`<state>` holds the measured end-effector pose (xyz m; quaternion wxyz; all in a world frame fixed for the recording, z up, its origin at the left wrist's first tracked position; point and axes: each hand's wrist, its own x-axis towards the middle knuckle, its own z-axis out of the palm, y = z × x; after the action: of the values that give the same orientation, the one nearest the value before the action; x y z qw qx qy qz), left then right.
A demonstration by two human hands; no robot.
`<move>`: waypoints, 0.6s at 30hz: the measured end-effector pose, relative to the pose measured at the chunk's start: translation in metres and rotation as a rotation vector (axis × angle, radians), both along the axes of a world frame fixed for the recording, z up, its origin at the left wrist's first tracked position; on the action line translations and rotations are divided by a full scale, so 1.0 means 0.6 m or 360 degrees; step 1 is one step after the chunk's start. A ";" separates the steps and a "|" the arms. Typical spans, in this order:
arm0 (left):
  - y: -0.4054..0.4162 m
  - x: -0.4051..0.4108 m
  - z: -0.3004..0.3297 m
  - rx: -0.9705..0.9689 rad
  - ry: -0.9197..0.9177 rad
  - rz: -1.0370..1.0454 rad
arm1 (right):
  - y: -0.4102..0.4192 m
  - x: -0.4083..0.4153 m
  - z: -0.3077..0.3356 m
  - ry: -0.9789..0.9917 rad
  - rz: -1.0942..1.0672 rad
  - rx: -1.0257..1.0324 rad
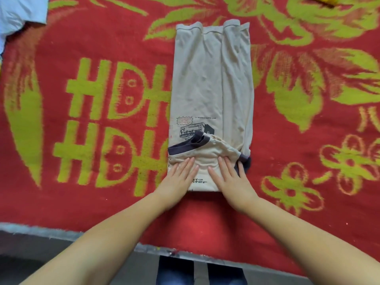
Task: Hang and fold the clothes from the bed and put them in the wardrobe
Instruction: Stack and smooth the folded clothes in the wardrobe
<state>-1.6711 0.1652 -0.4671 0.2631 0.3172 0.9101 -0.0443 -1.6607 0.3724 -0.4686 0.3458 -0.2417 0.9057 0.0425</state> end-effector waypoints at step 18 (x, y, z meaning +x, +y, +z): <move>-0.032 -0.156 0.124 0.0360 -0.1333 0.0895 | 0.034 -0.181 0.142 -0.0701 -0.0555 -0.0470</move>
<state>-1.7645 0.1462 -0.3924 0.5706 0.0773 0.7760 0.2575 -1.7693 0.3929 -0.3836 0.4969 -0.1338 0.8331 -0.2028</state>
